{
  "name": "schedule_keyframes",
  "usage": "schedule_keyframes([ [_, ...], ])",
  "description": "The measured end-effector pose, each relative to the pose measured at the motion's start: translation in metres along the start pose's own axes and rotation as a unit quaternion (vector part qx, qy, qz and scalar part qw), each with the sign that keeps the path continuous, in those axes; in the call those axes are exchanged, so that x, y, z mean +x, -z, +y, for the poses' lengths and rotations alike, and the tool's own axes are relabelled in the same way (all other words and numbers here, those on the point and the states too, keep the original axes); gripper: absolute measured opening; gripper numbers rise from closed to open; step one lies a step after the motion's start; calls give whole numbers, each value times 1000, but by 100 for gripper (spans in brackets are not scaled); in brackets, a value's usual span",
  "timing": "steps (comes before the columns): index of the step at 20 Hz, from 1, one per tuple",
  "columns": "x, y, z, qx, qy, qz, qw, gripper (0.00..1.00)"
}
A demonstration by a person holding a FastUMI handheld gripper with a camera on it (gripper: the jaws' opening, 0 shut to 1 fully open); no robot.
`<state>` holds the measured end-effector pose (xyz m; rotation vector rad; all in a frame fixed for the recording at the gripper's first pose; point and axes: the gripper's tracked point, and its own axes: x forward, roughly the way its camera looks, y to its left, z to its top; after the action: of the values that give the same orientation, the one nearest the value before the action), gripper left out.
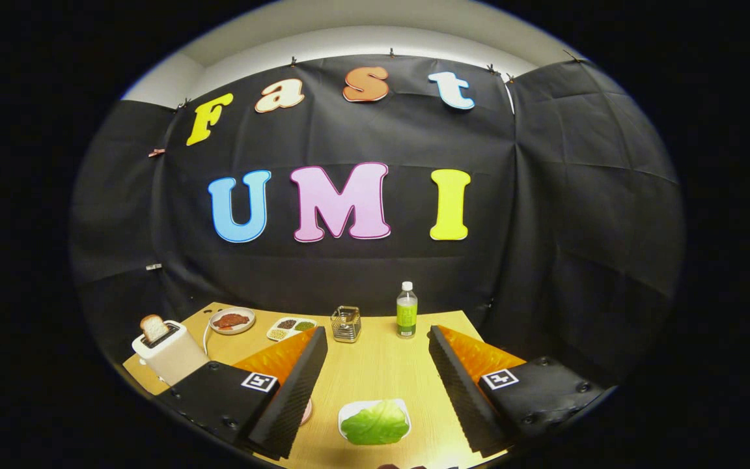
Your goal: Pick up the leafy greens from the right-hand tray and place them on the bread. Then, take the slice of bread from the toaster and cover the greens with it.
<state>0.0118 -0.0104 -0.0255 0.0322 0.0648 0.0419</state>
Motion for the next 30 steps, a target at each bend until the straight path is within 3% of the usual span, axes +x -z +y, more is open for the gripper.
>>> schedule_keyframes([
  [18,16,50,16,-16,17,52,998,99],
  [30,54,177,2,-33,12,192,981,99],
])
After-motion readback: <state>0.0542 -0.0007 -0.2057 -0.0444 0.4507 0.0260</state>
